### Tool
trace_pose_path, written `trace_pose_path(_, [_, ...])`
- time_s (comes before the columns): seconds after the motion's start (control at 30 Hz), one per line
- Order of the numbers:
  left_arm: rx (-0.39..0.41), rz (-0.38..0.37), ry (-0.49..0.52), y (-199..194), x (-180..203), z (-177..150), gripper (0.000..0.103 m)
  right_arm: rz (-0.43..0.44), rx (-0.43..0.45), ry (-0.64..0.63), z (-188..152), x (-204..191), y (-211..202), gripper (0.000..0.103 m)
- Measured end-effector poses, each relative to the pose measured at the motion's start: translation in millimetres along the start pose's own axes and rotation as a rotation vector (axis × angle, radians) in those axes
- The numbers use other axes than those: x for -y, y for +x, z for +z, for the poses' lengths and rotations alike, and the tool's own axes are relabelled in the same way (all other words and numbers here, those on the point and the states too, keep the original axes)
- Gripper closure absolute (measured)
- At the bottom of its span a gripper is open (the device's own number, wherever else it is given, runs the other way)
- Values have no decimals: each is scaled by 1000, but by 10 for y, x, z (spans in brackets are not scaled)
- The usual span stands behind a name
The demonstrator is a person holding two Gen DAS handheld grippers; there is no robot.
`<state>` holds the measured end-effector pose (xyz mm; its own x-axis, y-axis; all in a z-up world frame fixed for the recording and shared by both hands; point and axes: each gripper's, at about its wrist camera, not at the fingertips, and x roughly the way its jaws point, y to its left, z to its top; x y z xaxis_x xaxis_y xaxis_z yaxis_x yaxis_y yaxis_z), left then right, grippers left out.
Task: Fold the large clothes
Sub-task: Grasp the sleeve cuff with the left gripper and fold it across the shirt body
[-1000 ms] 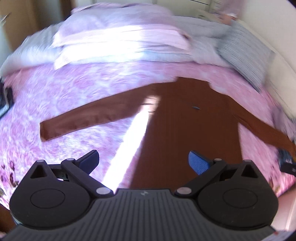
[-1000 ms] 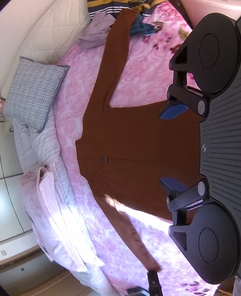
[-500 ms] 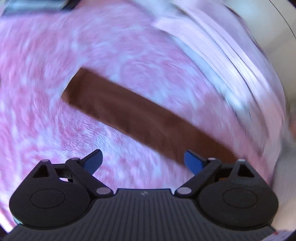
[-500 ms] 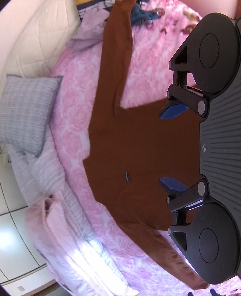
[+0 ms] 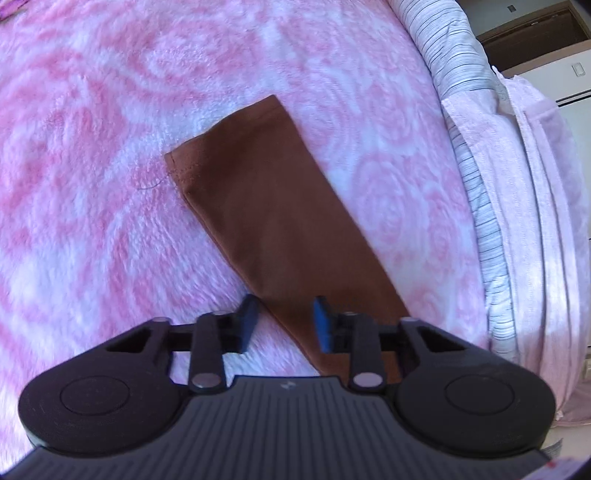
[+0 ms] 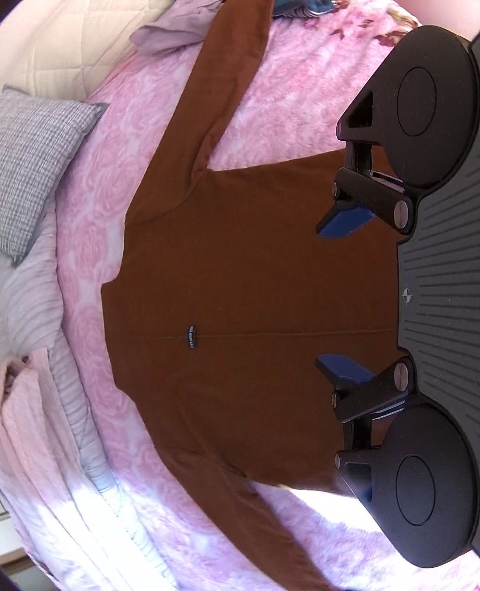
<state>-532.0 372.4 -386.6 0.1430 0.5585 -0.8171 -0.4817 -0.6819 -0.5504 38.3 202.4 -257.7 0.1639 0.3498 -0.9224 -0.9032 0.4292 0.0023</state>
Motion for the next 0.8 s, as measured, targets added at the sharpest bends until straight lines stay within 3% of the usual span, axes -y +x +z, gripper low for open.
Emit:
trace_pose_path(0.23, [68,14,61,26,0,-62,99,-12,-10,-5,21,88,219,36])
trace_pose_path(0.37, [111,44,200,-76,429,-77,102,-7,1,2,61,246,266,36])
trace_pose_path(0.43, [148,-3,301,-200,790,-145,102,-7,9,11,79,348,281,36])
trace_pose_path(0.5, [196,-74,454,-364,1279,-325,102,-5,16,27,92,476,295,36])
trace_pose_path(0.6, [246,-253,713,-660,2076,-859,102,-7,18,55,118,685,297,36])
trace_pose_path(0.7, [235,-459,948,-958,2752,-1663,102,-7,31,79,143,922,254,36])
trace_pose_path(0.8, [159,-690,1147,-1225,3126,-2620,101,-22,43,104,173,1174,216,36])
